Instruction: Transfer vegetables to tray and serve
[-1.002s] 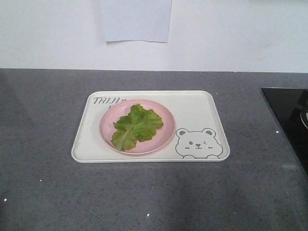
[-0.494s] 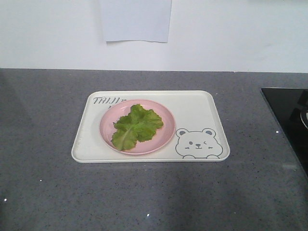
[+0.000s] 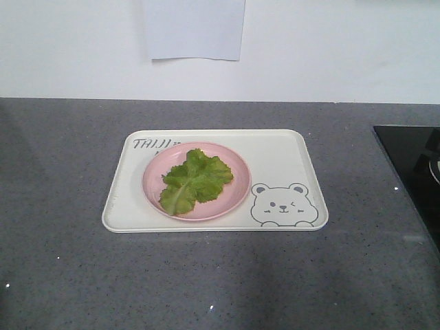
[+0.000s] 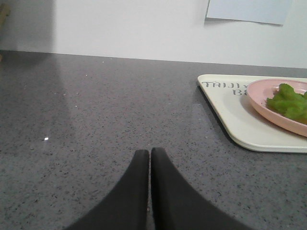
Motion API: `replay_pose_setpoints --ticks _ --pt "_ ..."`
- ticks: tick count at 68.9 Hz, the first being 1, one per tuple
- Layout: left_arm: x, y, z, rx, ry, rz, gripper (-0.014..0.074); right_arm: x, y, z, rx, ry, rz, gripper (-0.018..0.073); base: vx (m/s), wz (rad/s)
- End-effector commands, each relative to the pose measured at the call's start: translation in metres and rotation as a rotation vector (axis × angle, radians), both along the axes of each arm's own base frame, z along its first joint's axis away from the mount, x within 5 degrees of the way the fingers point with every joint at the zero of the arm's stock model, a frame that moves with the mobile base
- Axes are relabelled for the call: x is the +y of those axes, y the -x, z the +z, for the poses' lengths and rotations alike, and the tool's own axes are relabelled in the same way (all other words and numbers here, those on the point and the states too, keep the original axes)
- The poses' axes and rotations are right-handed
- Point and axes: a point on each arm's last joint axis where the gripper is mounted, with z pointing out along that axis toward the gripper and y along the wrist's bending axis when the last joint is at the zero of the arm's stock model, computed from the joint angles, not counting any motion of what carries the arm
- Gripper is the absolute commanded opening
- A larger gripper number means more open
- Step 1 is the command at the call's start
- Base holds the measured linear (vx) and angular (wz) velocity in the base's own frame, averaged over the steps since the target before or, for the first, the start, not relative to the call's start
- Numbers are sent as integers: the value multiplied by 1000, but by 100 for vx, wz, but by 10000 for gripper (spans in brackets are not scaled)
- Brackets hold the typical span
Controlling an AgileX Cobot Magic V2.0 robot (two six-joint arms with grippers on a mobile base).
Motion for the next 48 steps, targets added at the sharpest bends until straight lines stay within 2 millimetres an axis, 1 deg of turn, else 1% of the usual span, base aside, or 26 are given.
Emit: replay_pose_setpoints --ticks 1,48 --pt "1 -1 -2 -59 7 9 -6 1 1 2 -69 19 3 -3 0 0" --pt "1 -1 -2 -59 7 9 -6 1 1 2 -69 19 3 -3 0 0"
